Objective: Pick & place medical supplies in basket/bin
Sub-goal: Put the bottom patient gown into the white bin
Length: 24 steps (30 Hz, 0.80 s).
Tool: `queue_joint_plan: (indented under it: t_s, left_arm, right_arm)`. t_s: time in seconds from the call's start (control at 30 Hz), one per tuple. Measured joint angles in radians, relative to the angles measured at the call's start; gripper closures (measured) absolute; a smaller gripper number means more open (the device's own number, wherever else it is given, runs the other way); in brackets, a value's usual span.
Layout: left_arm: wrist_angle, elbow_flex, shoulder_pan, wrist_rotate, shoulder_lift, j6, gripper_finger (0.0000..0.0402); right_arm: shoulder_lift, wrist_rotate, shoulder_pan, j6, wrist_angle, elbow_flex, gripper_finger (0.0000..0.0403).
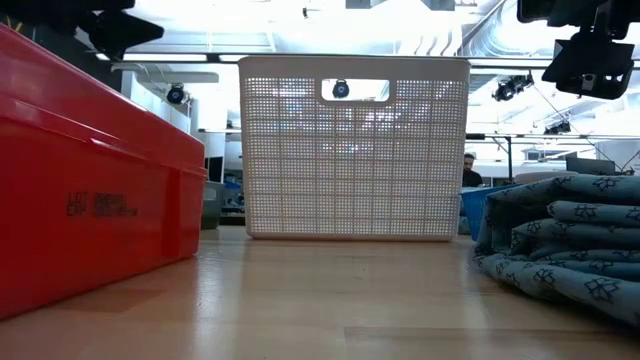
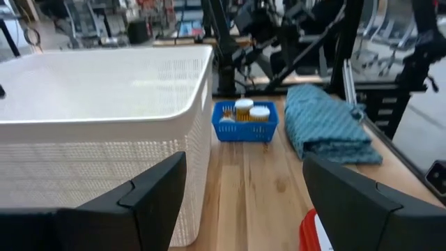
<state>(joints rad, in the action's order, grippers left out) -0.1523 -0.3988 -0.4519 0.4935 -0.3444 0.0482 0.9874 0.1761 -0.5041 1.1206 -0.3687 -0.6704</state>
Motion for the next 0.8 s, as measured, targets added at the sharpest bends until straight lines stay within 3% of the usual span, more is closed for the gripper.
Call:
queue_joint_plan:
  t_s: [0.8]
  left_arm:
    - [0.101, 0.187, 0.000, -0.047, 0.317, -0.046, 0.0121]
  right_arm:
    - [0.000, 0.000, 0.000, 0.000, 0.000, 0.000, 0.0198]
